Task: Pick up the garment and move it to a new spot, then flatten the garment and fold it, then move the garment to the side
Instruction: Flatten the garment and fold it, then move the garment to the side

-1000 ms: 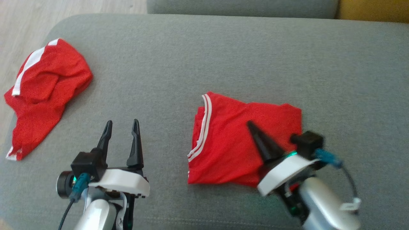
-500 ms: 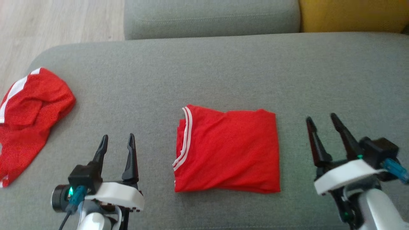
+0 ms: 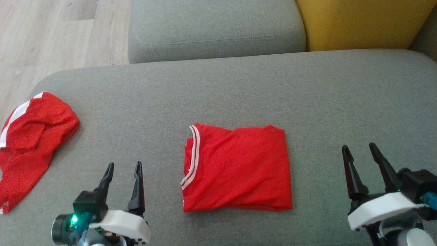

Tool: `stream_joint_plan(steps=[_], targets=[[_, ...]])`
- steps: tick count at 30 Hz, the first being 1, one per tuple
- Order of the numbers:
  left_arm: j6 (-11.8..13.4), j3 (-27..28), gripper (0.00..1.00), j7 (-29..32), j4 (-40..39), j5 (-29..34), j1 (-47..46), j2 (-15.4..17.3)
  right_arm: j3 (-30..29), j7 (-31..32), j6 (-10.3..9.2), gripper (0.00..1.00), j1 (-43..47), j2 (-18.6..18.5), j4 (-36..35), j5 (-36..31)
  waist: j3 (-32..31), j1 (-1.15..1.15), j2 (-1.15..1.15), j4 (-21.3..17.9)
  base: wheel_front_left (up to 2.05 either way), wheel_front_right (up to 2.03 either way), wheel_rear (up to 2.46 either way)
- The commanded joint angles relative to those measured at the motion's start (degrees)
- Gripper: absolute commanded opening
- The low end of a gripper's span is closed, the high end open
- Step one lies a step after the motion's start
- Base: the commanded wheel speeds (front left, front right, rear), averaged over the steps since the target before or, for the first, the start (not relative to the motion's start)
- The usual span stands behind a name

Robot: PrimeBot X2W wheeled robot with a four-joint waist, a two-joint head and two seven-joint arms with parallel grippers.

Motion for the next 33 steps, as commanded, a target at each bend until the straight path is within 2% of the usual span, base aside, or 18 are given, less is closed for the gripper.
stream_joint_plan(steps=[1,10,33], targets=[[0.5,1.85,1.0,-0.13,-2.03,-0.17,-1.83,1.25,0.77,0.27,-0.05,1.0,-1.11,-0.3,-2.75,-0.95,-0.23,0.0,0.0,0.12,0.0,0.0,0.0],[2.5,1.55,1.0,0.7,-2.5,1.33,0.01,2.34,0.75,0.92,-0.05,1.0,0.24,0.16,-3.44,-2.98,-1.42,0.0,0.0,0.6,0.0,0.0,0.0],[3.85,0.7,1.0,1.47,-3.25,1.85,0.27,3.47,-0.18,1.4,-0.05,1.0,0.61,1.35,-2.91,-4.72,-1.47,0.0,0.0,1.06,0.0,0.0,0.0]])
